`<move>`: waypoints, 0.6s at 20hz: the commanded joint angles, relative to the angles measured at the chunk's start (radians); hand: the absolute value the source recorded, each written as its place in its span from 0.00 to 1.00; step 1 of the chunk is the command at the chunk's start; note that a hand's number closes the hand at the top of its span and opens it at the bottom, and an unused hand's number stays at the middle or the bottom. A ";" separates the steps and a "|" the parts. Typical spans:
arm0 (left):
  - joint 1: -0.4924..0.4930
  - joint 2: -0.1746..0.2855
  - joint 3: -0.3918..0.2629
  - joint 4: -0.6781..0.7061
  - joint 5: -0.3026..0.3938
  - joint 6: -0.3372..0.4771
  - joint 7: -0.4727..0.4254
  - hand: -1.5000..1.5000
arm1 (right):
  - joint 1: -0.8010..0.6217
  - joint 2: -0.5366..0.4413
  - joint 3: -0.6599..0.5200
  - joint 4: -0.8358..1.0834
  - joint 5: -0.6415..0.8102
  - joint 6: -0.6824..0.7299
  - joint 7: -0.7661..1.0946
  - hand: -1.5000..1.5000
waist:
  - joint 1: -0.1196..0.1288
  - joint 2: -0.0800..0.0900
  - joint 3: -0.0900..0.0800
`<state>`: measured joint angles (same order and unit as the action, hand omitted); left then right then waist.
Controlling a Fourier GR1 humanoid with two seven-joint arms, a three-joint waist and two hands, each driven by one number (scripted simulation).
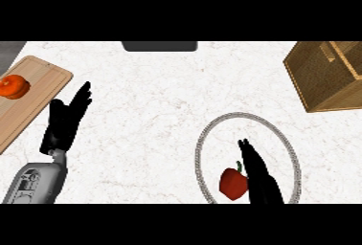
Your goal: Pick the bell pepper from the placemat and place it in the basket
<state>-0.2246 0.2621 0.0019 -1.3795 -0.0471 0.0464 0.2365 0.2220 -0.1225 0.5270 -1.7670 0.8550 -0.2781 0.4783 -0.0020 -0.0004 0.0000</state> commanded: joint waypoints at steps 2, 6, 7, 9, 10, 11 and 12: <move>-0.014 -0.017 0.019 0.103 -0.027 -0.015 -0.086 0.50 | -0.053 0.002 -0.029 0.099 -0.014 0.034 -0.036 1.00 | -0.001 0.001 0.000; -0.009 0.001 0.032 0.013 -0.039 -0.007 -0.016 0.50 | -0.079 -0.005 -0.023 0.131 0.091 -0.020 -0.060 1.00 | 0.001 0.000 0.000; 0.012 -0.044 0.000 -0.020 -0.044 0.007 -0.016 0.50 | -0.087 0.007 0.002 0.088 0.138 0.015 0.000 1.00 | 0.001 0.000 0.000; -0.012 -0.043 0.021 0.057 -0.045 0.003 -0.054 0.50 | -0.095 0.011 0.002 0.141 0.171 -0.040 -0.046 1.00 | 0.000 0.001 0.000; -0.026 -0.027 0.027 0.026 -0.033 -0.013 0.004 0.50 | -0.103 0.008 0.020 0.081 0.216 0.016 0.020 1.00 | 0.000 0.000 0.000; -0.015 -0.021 0.010 -0.075 -0.038 -0.014 0.094 0.50 | -0.044 -0.058 -0.014 0.033 0.167 0.013 -0.031 1.00 | 0.001 -0.002 0.000; 0.005 -0.023 0.009 -0.049 -0.043 -0.010 0.034 0.50 | -0.231 -0.008 -0.054 0.165 0.187 0.112 0.031 1.00 | 0.013 0.001 0.000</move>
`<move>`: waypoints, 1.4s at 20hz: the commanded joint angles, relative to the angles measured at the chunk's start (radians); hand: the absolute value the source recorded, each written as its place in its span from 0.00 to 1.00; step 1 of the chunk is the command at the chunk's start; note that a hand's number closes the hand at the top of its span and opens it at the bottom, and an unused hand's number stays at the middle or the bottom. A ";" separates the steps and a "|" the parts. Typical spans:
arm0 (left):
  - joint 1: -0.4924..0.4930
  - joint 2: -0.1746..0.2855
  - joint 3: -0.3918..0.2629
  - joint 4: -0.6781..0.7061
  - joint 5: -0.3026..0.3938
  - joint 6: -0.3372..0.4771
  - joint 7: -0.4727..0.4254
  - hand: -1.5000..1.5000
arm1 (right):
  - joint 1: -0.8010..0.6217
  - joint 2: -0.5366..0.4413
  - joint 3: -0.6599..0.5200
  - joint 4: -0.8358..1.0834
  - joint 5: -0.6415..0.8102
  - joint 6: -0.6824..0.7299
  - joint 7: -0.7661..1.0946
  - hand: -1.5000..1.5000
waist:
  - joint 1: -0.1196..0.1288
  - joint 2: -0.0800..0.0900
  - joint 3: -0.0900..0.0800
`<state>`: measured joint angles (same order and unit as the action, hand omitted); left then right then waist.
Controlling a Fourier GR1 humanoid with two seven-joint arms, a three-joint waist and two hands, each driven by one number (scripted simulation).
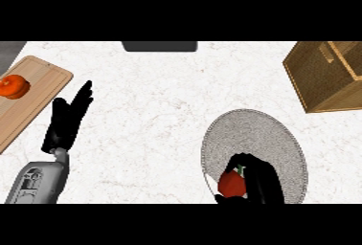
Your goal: Pick the bell pepper from the placemat and place it in the basket
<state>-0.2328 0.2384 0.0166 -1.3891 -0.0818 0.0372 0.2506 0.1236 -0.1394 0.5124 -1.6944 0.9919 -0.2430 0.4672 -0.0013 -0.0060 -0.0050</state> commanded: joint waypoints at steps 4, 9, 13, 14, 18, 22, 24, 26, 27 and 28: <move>-0.024 -0.019 -0.028 0.026 -0.008 -0.020 -0.028 0.50 | -0.379 -0.071 -0.115 0.255 0.031 0.353 0.096 1.00 | 0.061 0.027 0.002; -0.022 -0.006 -0.010 0.027 0.013 -0.042 -0.025 0.50 | -0.675 -0.085 -0.169 0.520 0.009 0.505 0.040 1.00 | 0.063 0.021 0.005; 0.010 0.010 0.014 -0.001 0.025 -0.049 -0.023 0.50 | -0.846 -0.052 -0.193 0.739 0.057 0.387 -0.084 1.00 | 0.045 0.015 0.006; -0.028 0.020 0.002 0.009 0.006 -0.056 -0.007 0.50 | -0.900 -0.030 -0.260 0.768 0.009 0.365 -0.092 1.00 | 0.043 0.017 0.006; 0.000 -0.015 -0.005 -0.008 -0.006 -0.016 0.002 0.50 | -0.889 0.042 -0.358 0.630 -0.115 0.365 -0.050 1.00 | 0.016 0.007 0.006; 0.003 -0.017 0.014 0.012 -0.009 0.003 -0.007 0.50 | -0.925 0.062 -0.454 0.455 -0.214 0.352 -0.014 1.00 | -0.008 -0.001 0.006; -0.013 -0.027 0.008 0.029 -0.014 0.007 -0.002 0.50 | -0.951 0.128 -0.473 0.421 -0.221 0.287 0.044 1.00 | -0.006 0.002 0.005; 0.036 -0.006 0.010 0.000 -0.003 -0.025 -0.019 0.50 | -0.997 0.053 -0.545 0.359 -0.262 0.336 0.063 1.00 | -0.002 0.000 0.005; 0.002 0.013 0.029 -0.019 0.017 -0.040 0.004 0.50 | -1.070 0.089 -0.543 0.360 -0.242 0.312 0.123 1.00 | 0.005 0.000 0.005; 0.014 -0.002 0.023 -0.005 0.006 -0.023 0.013 0.50 | -1.064 0.064 -0.550 0.262 -0.264 0.369 0.167 1.00 | -0.011 -0.005 0.005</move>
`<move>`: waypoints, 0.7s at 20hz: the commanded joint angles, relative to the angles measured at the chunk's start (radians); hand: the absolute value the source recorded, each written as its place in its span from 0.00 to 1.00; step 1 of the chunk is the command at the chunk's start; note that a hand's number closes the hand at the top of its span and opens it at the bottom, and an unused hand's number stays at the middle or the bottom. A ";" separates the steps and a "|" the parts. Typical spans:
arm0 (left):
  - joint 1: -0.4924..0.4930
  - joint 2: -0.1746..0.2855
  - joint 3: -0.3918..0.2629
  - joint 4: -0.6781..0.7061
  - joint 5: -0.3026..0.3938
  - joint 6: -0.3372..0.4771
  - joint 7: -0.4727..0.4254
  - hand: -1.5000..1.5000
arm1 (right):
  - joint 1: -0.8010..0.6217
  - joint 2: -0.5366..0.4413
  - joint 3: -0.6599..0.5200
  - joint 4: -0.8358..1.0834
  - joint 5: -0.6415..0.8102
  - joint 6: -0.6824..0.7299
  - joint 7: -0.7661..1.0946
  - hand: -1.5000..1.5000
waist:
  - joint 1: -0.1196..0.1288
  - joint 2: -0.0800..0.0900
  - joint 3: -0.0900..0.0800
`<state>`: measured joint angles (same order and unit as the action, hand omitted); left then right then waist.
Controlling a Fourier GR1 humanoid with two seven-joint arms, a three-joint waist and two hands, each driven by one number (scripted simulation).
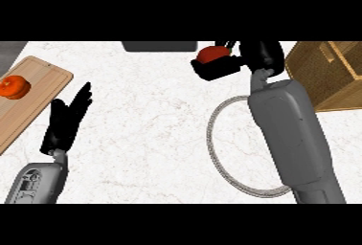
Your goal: Pick the bell pepper from the placemat and place it in the basket
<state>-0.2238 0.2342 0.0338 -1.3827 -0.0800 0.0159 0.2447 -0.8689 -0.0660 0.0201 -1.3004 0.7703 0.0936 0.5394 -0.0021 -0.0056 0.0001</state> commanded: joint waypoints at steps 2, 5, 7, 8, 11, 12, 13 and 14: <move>0.028 -0.014 0.004 0.020 -0.007 0.007 -0.048 0.50 | -0.160 -0.034 -0.083 -0.111 -0.032 0.054 0.154 1.00 | 0.000 0.002 -0.001; -0.003 0.000 0.008 0.007 -0.006 -0.009 -0.023 0.50 | -0.250 -0.102 -0.158 -0.077 -0.068 0.085 0.163 1.00 | 0.006 0.004 -0.001; 0.027 0.011 0.008 -0.002 -0.006 -0.022 -0.029 0.50 | -0.310 -0.087 -0.150 -0.124 -0.059 0.108 0.274 1.00 | 0.007 0.001 -0.001; -0.063 -0.023 0.002 0.067 -0.031 0.020 -0.005 0.50 | -0.332 -0.095 -0.157 -0.045 -0.053 0.082 0.239 1.00 | 0.004 0.006 -0.001; -0.017 -0.011 0.012 -0.003 -0.015 0.008 -0.008 0.50 | -0.425 -0.184 -0.219 -0.021 -0.095 0.165 0.288 1.00 | 0.009 0.003 -0.001; 0.010 -0.021 -0.009 0.005 -0.033 0.006 -0.034 0.50 | -0.440 -0.199 -0.210 0.036 -0.063 0.126 0.251 1.00 | 0.013 0.006 -0.001; 0.064 -0.006 -0.004 -0.073 -0.007 -0.019 -0.009 0.50 | -0.435 -0.246 -0.248 0.047 -0.080 0.135 0.227 1.00 | 0.019 0.004 0.000; -0.107 -0.013 0.024 0.091 -0.028 0.012 -0.002 0.50 | -0.450 -0.224 -0.224 0.060 -0.065 0.116 0.235 1.00 | 0.002 0.009 -0.001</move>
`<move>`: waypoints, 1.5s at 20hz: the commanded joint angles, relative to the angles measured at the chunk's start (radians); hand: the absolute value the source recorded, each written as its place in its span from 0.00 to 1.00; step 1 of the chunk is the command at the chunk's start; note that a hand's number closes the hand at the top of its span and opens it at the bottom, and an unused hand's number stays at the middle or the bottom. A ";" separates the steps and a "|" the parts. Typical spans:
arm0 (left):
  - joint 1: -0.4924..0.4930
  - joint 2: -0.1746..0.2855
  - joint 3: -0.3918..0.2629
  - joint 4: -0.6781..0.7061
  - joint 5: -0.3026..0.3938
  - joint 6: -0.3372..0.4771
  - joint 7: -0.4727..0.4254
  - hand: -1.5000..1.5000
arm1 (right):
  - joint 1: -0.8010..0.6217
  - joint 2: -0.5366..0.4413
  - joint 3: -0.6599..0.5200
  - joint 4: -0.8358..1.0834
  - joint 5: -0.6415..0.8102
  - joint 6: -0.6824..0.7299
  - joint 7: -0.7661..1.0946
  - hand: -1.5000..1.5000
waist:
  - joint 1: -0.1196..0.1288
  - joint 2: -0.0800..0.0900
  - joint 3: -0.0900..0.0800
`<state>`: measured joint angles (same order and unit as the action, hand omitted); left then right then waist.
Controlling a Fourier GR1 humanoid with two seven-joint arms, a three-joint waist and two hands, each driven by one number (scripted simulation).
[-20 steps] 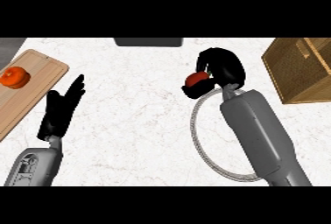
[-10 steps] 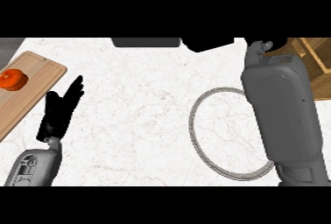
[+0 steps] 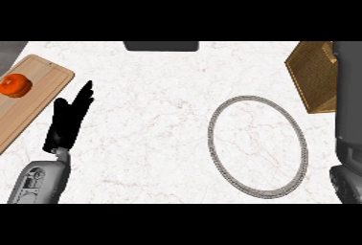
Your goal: Pick the bell pepper from the placemat and place it in the basket
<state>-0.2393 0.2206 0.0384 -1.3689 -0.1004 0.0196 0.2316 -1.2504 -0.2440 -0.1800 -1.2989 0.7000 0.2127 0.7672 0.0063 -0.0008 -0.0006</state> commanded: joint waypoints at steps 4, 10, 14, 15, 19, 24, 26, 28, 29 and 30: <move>0.004 0.009 0.007 0.007 0.009 -0.026 -0.018 0.50 | -0.037 -0.156 0.054 0.152 0.101 0.092 -0.023 1.00 | 0.001 0.003 -0.001; 0.015 0.007 0.005 -0.006 0.007 -0.028 -0.015 0.50 | -0.062 -0.343 0.085 0.340 0.194 0.173 -0.118 1.00 | 0.012 0.007 0.000; 0.003 0.032 0.028 0.033 0.018 -0.054 -0.027 0.50 | 0.007 -0.445 0.044 0.446 0.197 0.133 -0.262 1.00 | 0.007 0.010 0.000; -0.006 -0.013 -0.003 0.033 -0.010 -0.015 -0.027 0.50 | -0.071 -0.476 0.049 0.529 0.222 0.146 -0.271 1.00 | 0.019 0.013 0.000; 0.004 -0.005 0.007 0.037 -0.012 -0.021 -0.054 0.50 | 0.002 -0.509 0.025 0.575 0.226 0.079 -0.365 1.00 | 0.007 0.008 0.000; 0.046 0.019 0.033 -0.026 0.033 -0.065 -0.022 0.50 | 0.083 -0.558 -0.006 0.637 0.197 0.032 -0.563 1.00 | 0.009 0.004 0.001; -0.034 -0.011 0.007 0.036 -0.021 -0.018 -0.003 0.50 | 0.048 -0.514 -0.004 0.705 0.215 -0.024 -0.563 1.00 | 0.011 0.008 0.001; -0.036 -0.017 0.007 0.019 -0.025 -0.006 0.009 0.50 | 0.069 -0.550 -0.025 0.760 0.203 -0.037 -0.651 1.00 | 0.014 0.010 0.001; 0.001 0.019 0.035 -0.033 0.019 -0.054 0.007 0.50 | 0.122 -0.523 -0.026 0.744 0.207 -0.088 -0.642 1.00 | 0.014 0.007 0.001; -0.037 -0.004 0.029 0.022 0.015 -0.045 -0.006 0.50 | 0.093 -0.542 -0.024 0.793 0.213 -0.066 -0.671 1.00 | 0.014 0.010 0.001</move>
<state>-0.2529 0.2179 0.0561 -1.3645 -0.1004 -0.0126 0.2293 -1.1813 -0.7729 -0.1918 -0.5827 0.9103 0.1840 0.1798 0.0195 0.0076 0.0005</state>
